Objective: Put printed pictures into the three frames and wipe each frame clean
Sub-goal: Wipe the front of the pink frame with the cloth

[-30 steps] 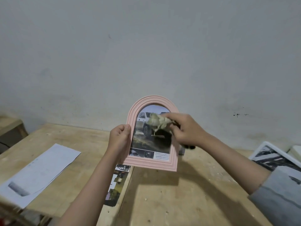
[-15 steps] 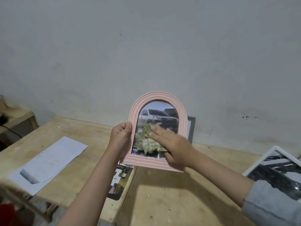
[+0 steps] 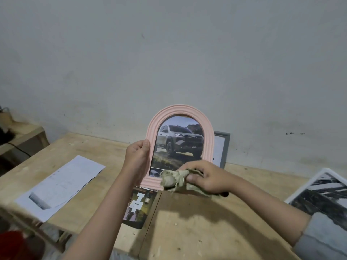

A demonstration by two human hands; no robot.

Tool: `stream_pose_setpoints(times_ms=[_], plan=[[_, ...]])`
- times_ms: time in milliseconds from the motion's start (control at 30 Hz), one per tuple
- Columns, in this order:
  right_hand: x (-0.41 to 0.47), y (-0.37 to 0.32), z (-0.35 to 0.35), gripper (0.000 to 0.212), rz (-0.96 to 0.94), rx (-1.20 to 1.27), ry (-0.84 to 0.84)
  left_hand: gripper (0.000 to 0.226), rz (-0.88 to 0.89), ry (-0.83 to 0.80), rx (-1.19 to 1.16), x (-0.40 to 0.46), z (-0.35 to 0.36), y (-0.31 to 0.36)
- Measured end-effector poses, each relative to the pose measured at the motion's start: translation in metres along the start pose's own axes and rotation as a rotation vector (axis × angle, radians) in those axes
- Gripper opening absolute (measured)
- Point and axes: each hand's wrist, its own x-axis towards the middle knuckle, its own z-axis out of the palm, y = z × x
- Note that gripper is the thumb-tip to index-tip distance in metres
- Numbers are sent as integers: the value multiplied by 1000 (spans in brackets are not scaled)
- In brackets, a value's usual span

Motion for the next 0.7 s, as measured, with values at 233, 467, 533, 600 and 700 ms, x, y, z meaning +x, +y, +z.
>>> stream_pose_setpoints(times_ms=[233,467,533,600,700], plan=[[25,-16,-58,51,-219,-418,609,32,23,-60,5,-2,-2,12],[44,11,-39,69,-262,-899,468,30,87,-49,62,-2,-2,24],[40,15,-15,79,-283,-852,448,31,87,-38,54,0,-4,26],[35,17,7,85,-301,-806,399,29,78,-15,59,2,-6,28],[26,18,28,82,-316,-724,281,29,64,20,66,5,-7,26]])
